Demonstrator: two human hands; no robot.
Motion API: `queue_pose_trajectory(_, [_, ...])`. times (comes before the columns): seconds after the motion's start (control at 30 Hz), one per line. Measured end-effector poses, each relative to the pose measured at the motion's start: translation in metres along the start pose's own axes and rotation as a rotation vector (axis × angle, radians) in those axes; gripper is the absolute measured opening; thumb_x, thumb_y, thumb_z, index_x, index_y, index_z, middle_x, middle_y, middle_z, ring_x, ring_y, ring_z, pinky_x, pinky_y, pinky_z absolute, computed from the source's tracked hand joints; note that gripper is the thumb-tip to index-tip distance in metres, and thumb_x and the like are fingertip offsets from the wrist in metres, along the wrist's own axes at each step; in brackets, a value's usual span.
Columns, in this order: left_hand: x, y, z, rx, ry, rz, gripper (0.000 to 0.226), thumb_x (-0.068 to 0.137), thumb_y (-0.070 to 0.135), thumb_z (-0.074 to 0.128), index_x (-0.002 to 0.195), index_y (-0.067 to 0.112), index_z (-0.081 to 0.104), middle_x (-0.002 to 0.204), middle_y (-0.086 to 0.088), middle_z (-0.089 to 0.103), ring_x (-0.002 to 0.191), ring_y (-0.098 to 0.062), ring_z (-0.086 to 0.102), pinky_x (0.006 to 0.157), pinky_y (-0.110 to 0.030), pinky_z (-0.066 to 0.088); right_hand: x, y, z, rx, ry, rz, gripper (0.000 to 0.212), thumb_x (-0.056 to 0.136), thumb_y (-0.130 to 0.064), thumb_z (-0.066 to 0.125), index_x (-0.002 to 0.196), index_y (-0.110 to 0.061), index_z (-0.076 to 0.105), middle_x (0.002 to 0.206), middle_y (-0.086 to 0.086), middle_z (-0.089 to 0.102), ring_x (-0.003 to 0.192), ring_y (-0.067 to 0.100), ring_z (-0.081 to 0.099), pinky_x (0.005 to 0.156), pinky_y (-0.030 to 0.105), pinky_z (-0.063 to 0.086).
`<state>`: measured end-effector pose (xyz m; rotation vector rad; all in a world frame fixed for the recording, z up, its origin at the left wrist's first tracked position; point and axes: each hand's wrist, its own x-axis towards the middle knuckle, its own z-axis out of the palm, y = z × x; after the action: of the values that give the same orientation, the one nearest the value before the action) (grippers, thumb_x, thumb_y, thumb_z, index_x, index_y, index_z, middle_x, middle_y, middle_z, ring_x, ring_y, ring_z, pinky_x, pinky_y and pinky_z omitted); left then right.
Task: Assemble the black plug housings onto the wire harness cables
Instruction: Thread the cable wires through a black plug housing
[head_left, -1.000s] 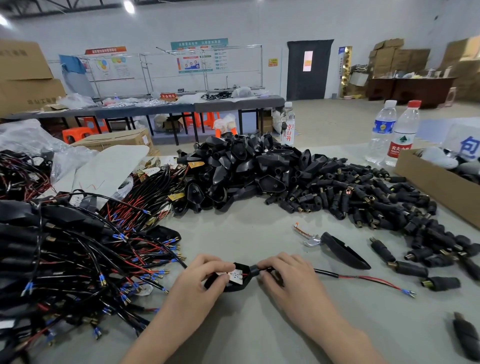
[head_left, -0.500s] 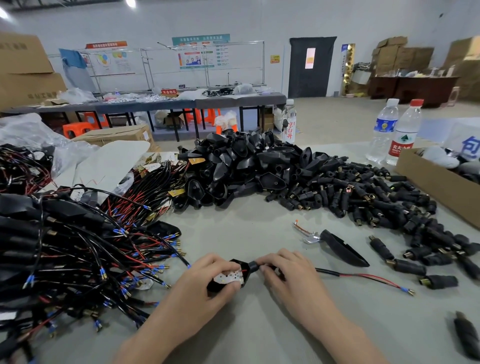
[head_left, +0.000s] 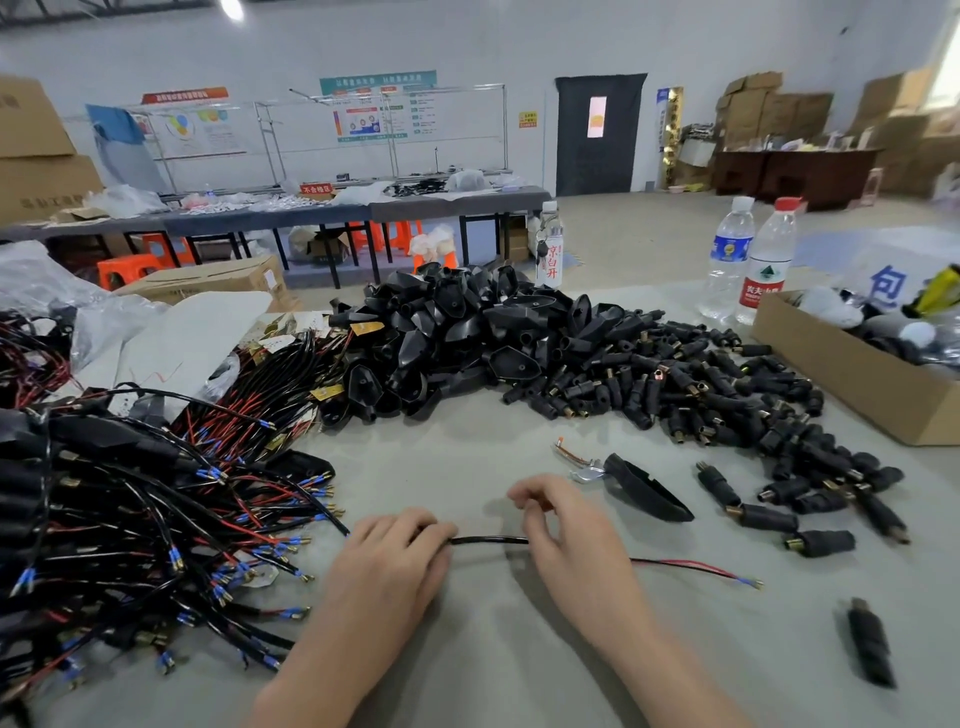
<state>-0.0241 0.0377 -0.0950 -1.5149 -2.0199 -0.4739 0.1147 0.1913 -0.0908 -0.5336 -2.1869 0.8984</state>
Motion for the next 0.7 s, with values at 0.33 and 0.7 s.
queue_pose_trajectory(0.33, [0.012, 0.024, -0.001, 0.044, -0.020, -0.108, 0.033, 0.085, 0.029, 0.048, 0.100, 0.018, 0.075, 0.094, 0.002, 0.070, 0.085, -0.021, 0.068, 0.083, -0.031, 0.040, -0.004, 0.023, -0.028, -0.065, -0.235, 0.115, 0.038, 0.099, -0.008, 0.052, 0.126, -0.034, 0.057, 0.106, -0.023, 0.052, 0.108, 0.005, 0.052, 0.088, 0.003, 0.032])
queue_pose_trajectory(0.7, [0.036, 0.060, 0.020, -0.147, -0.133, -0.043, 0.017, 0.092, 0.036, 0.054, 0.088, 0.035, 0.071, 0.081, 0.015, 0.061, 0.077, -0.011, 0.062, 0.080, -0.026, 0.033, -0.002, 0.028, -0.027, 0.157, -0.163, 0.245, 0.062, 0.093, 0.014, 0.032, 0.118, -0.040, 0.050, 0.112, -0.008, 0.061, 0.105, -0.007, 0.051, 0.090, 0.003, 0.035])
